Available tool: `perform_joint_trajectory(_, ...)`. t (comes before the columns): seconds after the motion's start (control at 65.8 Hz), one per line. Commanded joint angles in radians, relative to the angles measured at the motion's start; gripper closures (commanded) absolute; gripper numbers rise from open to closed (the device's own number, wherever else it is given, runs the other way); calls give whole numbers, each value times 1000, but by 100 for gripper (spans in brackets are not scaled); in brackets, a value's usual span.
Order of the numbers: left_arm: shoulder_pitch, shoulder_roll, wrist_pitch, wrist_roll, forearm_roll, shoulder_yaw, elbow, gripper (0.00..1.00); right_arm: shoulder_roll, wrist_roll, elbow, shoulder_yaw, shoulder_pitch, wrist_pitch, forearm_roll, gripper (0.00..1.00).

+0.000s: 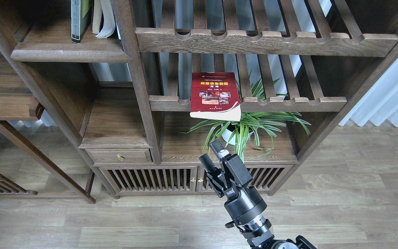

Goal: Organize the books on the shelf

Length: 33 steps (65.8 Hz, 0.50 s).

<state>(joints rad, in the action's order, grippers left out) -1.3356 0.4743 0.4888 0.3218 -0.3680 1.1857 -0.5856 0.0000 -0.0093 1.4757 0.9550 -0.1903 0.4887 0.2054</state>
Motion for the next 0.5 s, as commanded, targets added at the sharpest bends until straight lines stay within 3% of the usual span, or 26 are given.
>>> perform_joint_trajectory(0.0, -45, 0, 0, -1, -8, -32, 44, 97, 0, -1, 0, -4, 2, 0, 0, 2)
perform_joint_trajectory(0.274, -125, 0, 0, -64, -16, -141, 153, 97, 0, -1, 0, -4, 2, 0, -3, 2)
perform_joint_trajectory(0.486, -122, -19, 0, -70, -16, -192, 181, 97, 0, 5, 0, 7, 43, 0, -4, 2)
